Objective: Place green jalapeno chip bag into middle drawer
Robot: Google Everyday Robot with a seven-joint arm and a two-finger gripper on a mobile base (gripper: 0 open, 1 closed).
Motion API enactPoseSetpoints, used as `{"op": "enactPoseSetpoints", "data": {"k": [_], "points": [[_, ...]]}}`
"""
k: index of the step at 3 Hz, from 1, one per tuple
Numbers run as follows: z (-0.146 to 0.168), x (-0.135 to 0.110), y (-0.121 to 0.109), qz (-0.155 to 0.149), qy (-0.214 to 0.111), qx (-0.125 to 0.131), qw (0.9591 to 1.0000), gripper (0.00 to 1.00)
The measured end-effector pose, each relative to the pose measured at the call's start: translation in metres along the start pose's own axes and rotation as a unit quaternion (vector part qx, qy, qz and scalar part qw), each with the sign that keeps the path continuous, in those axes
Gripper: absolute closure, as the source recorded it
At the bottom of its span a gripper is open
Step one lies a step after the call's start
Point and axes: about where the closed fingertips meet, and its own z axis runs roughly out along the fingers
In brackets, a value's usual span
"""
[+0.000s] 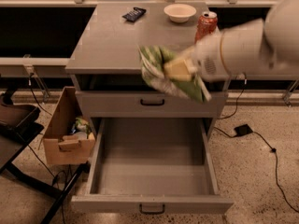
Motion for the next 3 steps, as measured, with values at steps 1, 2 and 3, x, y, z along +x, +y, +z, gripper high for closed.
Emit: {"op": "enactPoseSetpoints", "data": {"k": [1,2,3], "points": [[0.056,0.099,0.013,0.067,-0.008,-0.041,0.9969,1.0],[0.108,0.173,0.012,0.108,0.003,-0.072,0.9915,1.0],[0.143,0.207,0.0,0.118,0.026,-0.082,0.9893,1.0]]}}
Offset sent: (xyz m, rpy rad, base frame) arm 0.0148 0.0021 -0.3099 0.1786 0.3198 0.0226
